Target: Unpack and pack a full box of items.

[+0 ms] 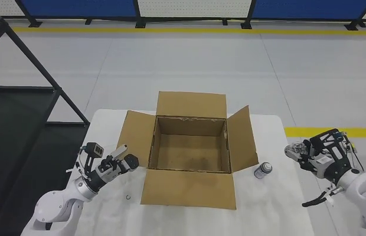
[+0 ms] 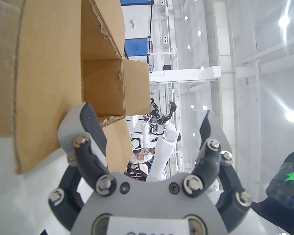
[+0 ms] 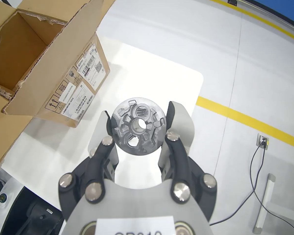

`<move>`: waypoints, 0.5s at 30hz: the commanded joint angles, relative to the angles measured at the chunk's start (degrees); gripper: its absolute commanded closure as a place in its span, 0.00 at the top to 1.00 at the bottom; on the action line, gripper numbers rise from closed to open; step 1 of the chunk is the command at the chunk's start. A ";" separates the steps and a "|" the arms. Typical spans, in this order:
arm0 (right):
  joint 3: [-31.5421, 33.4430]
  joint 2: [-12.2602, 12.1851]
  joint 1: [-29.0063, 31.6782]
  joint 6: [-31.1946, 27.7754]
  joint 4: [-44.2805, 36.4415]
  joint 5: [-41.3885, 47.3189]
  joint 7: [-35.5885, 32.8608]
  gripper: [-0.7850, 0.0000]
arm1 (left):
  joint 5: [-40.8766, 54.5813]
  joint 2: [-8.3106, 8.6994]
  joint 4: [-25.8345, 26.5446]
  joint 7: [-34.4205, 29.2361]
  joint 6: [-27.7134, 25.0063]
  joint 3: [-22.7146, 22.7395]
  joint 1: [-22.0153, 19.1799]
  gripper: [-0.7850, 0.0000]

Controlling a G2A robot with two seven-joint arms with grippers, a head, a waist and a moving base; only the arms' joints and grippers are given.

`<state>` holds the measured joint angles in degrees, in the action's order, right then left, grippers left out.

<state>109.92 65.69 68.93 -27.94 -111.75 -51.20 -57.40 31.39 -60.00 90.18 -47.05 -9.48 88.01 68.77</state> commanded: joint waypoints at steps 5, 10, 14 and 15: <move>0.00 0.00 0.00 0.00 -0.03 0.00 0.00 0.00 | -0.08 0.04 -0.42 0.39 0.16 0.31 -0.25 1.00; -0.09 0.01 0.07 0.42 -0.07 -0.01 1.01 0.00 | -0.37 -0.04 -0.48 0.46 0.34 -0.41 -0.60 1.00; -3.40 -0.04 -2.79 1.69 -1.14 -0.89 8.02 0.00 | -0.79 -0.04 -0.29 0.31 0.38 -0.68 -0.69 1.00; -4.61 -0.09 -4.04 1.98 -1.53 -1.63 9.01 0.00 | -0.79 -0.03 -0.24 0.30 0.40 -0.64 -0.65 1.00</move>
<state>106.41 65.65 66.15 -26.15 -112.84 -52.23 -49.57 30.61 -60.04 89.90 -46.73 -9.10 87.33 68.08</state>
